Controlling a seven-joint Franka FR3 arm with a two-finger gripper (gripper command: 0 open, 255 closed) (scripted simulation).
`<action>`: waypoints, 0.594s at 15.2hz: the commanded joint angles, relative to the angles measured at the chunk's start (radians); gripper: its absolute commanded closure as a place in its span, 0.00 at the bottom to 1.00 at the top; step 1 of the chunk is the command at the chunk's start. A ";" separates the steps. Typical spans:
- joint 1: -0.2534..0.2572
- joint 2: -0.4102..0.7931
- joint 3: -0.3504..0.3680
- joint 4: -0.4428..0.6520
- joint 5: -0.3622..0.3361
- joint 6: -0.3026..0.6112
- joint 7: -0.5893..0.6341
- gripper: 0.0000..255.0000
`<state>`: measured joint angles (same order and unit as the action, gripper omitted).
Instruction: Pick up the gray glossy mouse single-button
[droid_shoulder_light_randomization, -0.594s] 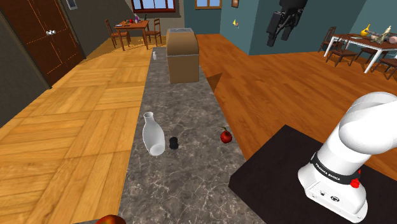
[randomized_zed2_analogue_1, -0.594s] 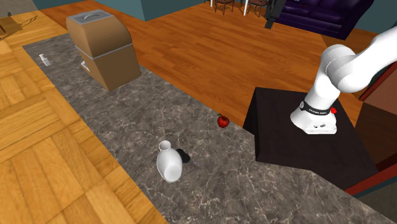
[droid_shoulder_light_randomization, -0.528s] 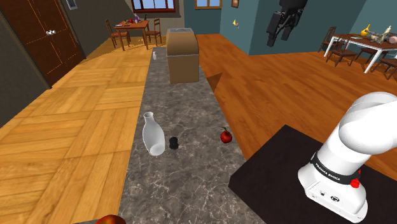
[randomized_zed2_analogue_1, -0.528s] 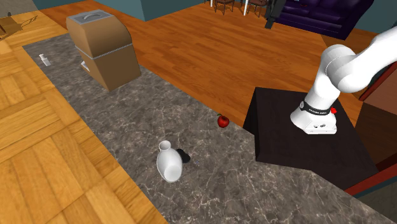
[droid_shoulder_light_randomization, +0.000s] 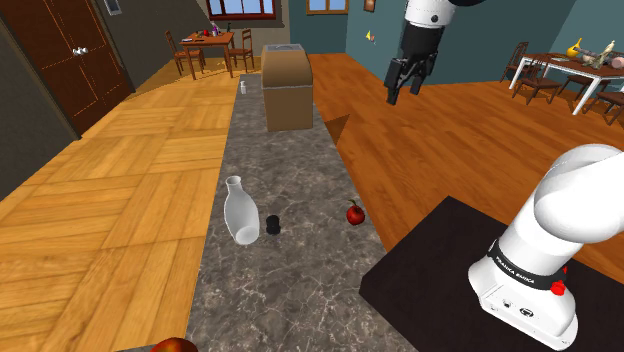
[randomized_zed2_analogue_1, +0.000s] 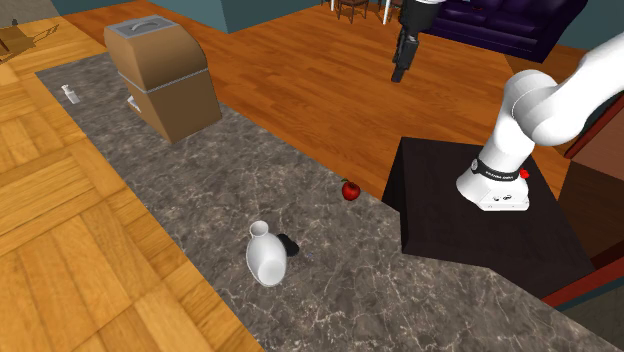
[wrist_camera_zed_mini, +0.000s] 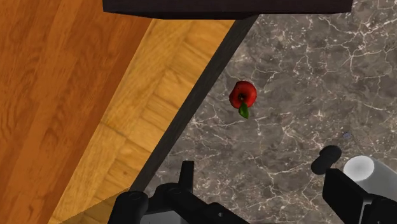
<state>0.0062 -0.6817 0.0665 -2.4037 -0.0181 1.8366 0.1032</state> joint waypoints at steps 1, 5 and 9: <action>0.009 0.036 0.023 -0.020 0.014 0.052 0.030 0.00; 0.022 0.134 0.064 -0.047 0.032 0.168 0.082 0.00; 0.032 0.251 0.105 -0.054 0.042 0.282 0.135 0.00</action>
<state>0.0334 -0.4552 0.1587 -2.4536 0.0197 2.0911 0.2208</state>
